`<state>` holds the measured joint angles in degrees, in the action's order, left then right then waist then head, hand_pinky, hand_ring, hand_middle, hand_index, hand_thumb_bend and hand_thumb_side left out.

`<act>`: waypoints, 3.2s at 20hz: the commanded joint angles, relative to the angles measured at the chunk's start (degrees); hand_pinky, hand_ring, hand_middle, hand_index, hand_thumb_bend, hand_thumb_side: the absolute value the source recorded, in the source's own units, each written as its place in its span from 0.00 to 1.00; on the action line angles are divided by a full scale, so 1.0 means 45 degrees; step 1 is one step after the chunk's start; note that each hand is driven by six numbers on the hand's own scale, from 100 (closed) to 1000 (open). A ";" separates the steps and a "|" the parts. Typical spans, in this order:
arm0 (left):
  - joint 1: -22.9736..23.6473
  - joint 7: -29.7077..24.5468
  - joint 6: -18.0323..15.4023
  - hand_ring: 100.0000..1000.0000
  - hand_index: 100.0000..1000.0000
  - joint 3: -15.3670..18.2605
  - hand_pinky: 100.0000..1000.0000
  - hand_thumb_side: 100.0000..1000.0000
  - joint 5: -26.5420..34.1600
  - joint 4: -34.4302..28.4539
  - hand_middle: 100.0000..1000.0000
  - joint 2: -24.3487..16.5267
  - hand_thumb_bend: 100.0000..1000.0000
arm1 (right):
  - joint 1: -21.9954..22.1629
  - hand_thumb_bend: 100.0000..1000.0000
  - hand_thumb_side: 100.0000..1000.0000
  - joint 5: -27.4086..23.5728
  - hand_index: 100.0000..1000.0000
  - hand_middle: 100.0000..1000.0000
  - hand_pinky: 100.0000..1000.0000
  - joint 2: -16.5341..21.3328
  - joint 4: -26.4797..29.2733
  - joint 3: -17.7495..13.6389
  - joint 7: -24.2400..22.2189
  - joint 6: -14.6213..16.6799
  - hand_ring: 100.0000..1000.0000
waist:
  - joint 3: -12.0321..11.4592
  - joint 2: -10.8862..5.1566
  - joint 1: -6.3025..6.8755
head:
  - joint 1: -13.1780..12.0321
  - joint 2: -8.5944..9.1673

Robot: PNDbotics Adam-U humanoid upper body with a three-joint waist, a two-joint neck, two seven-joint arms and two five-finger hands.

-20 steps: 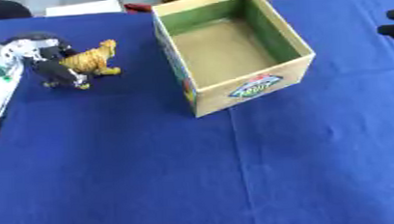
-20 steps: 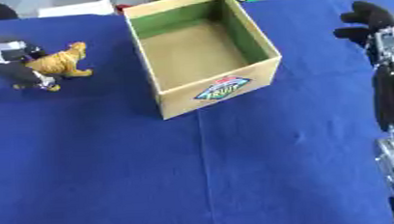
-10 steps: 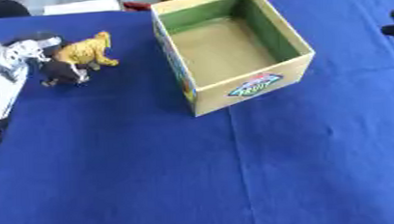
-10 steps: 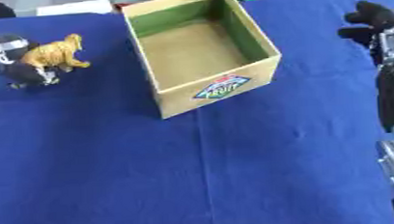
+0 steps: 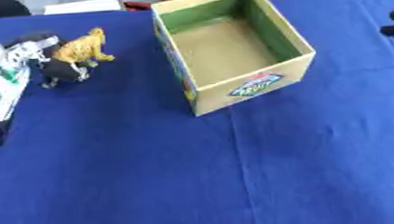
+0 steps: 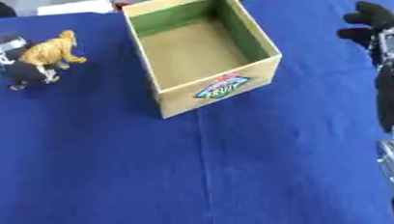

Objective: Pick up objects on the table and place them in the box.

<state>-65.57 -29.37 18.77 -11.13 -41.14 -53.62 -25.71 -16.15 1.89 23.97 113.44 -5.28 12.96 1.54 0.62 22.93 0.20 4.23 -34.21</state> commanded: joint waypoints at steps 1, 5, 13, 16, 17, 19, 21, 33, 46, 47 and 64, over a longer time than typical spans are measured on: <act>-0.0283 0.0247 -0.0025 0.48 0.57 0.0056 0.30 0.23 -0.0083 -0.0282 0.48 -0.0359 0.00 | -0.0095 0.00 1.00 -0.0058 0.85 0.72 0.88 0.0153 0.0255 -0.0105 -0.0005 -0.0044 0.71 | -0.0023 -0.0366 -0.0014 | 0.0045 -0.0033; -0.0382 0.0559 -0.0338 0.46 0.55 -0.0079 0.28 0.33 -0.0347 -0.0820 0.47 -0.0444 0.00 | -0.0067 0.00 1.00 -0.0064 0.85 0.72 0.88 0.0108 0.0255 -0.0131 0.0000 -0.0062 0.71 | -0.0079 -0.0486 0.0008 | 0.0068 -0.0082; -0.0776 0.0791 -0.0884 0.45 0.55 -0.0373 0.27 0.35 -0.1264 -0.2270 0.47 -0.0413 0.00 | -0.0056 0.00 1.00 -0.0071 0.85 0.72 0.88 0.0042 0.0255 -0.0137 -0.0001 -0.0067 0.72 | -0.0086 -0.0699 0.0108 | 0.0035 -0.0165; -0.1051 0.0865 -0.0955 0.45 0.54 -0.0416 0.27 0.34 -0.1623 -0.2645 0.47 -0.0034 0.00 | -0.0087 0.00 1.00 -0.0081 0.85 0.72 0.88 0.0027 0.0255 -0.0115 -0.0004 -0.0062 0.72 | -0.0075 -0.0751 0.0131 | 0.0046 -0.0257; -0.1147 0.0916 -0.0986 0.45 0.55 -0.0452 0.27 0.33 -0.1756 -0.2763 0.47 0.0110 0.00 | -0.0115 0.00 1.00 -0.0091 0.85 0.72 0.88 0.0020 0.0255 -0.0093 -0.0021 -0.0053 0.72 | -0.0060 -0.0762 0.0138 | 0.0047 -0.0281; -0.1334 0.1070 -0.1130 0.45 0.55 -0.0563 0.27 0.33 -0.2027 -0.3058 0.47 0.0402 0.00 | -0.0166 0.00 1.00 -0.0108 0.85 0.72 0.88 0.0010 0.0255 -0.0041 -0.0074 -0.0032 0.72 | -0.0008 -0.0790 0.0161 | -0.0009 -0.0297; -0.1457 0.1196 -0.1256 0.45 0.55 -0.0636 0.27 0.32 -0.2190 -0.3305 0.47 0.0667 0.00 | -0.0204 0.00 1.00 -0.0115 0.85 0.72 0.88 0.0004 0.0255 -0.0020 -0.0103 -0.0029 0.72 | 0.0055 -0.0811 0.0183 | -0.0085 -0.0294; -0.1804 0.3002 -0.1797 0.45 0.56 -0.0628 0.27 0.28 -0.4824 -0.3319 0.48 0.2353 0.00 | -0.0805 0.00 1.00 -0.0408 0.85 0.72 0.88 -0.0441 0.0255 0.0314 -0.0437 0.0124 0.72 | 0.1042 -0.0778 0.0063 | -0.1065 -0.0273; -0.1761 0.4515 -0.2542 0.46 0.56 -0.0977 0.27 0.27 -0.8477 -0.1673 0.47 0.4182 0.00 | -0.1632 0.00 1.00 -0.0884 0.85 0.72 0.88 -0.0752 0.0255 0.0773 -0.1052 0.0288 0.72 | 0.2033 -0.0426 0.0016 | -0.1770 -0.0025; -0.1696 0.4477 -0.2612 0.45 0.55 -0.1024 0.27 0.27 -0.8663 -0.1583 0.47 0.4256 0.00 | -0.1653 0.00 1.00 -0.0897 0.85 0.72 0.88 -0.0762 0.0255 0.0791 -0.1075 0.0299 0.72 | 0.2042 -0.0429 0.0019 | -0.1748 -0.0025; -0.1471 0.1295 -0.3508 0.49 0.54 -0.1051 0.31 0.31 -0.9064 -0.0775 0.44 0.4462 0.00 | -0.1578 0.00 1.00 -0.0960 0.85 0.72 0.88 -0.0899 0.0255 0.0794 -0.1067 0.0303 0.72 | 0.2226 -0.0473 0.0151 | -0.1634 -0.0052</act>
<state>-70.93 -22.97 3.05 -16.40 -81.56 -56.05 -5.48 -22.86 -2.13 19.37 113.44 -1.40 8.19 2.85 10.53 22.23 1.13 -3.34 -34.69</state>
